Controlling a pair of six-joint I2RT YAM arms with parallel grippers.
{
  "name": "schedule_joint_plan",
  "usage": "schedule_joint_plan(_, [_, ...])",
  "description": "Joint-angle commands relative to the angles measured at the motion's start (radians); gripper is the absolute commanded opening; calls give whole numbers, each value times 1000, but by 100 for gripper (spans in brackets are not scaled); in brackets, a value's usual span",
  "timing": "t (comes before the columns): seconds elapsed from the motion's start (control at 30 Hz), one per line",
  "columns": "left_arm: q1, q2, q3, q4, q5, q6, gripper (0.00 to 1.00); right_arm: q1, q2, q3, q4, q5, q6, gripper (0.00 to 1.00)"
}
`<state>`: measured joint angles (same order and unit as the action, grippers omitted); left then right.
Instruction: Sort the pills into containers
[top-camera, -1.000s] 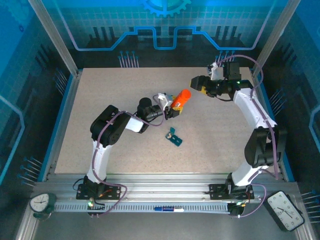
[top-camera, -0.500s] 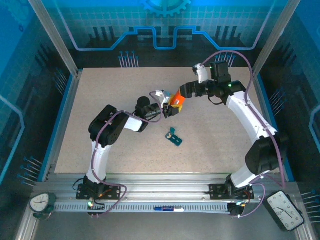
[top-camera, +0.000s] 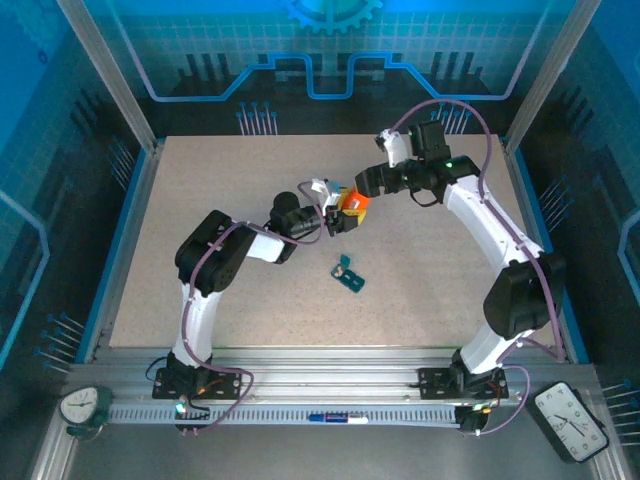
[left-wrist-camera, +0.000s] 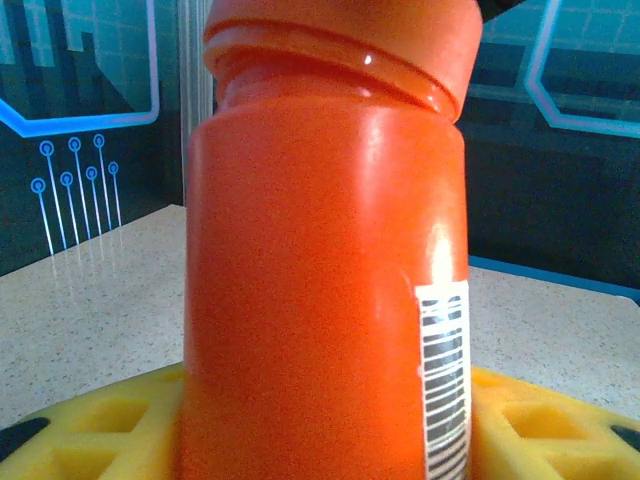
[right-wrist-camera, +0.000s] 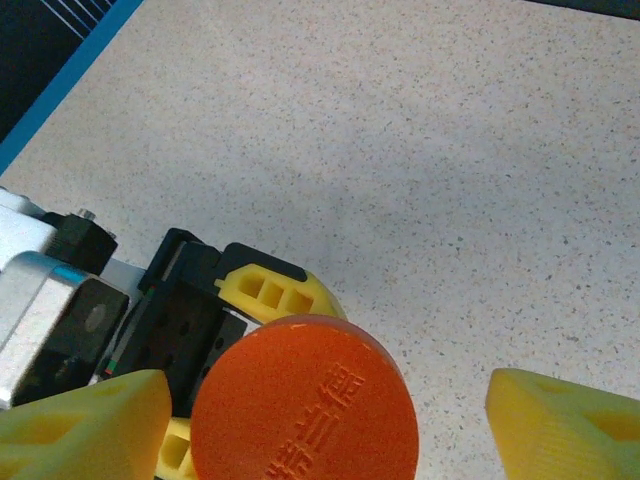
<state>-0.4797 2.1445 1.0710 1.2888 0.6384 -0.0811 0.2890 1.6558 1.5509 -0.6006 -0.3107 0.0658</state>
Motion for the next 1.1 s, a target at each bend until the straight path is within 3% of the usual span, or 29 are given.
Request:
schedule_joint_plan(0.0, [5, -51, 9, 42, 34, -21, 0, 9, 21, 31, -30, -17, -16, 78])
schedule_joint_plan(0.4, [5, -60, 0, 36, 50, -11, 0, -22, 48, 50, -47, -88, 14, 48])
schedule_joint_plan(0.83, [4, -70, 9, 31, 91, -14, 0, -65, 120, 115, -126, -272, 57, 40])
schedule_joint_plan(1.07, [5, -87, 15, -21, 123, 13, 0, -47, 157, 168, -214, -231, 23, 38])
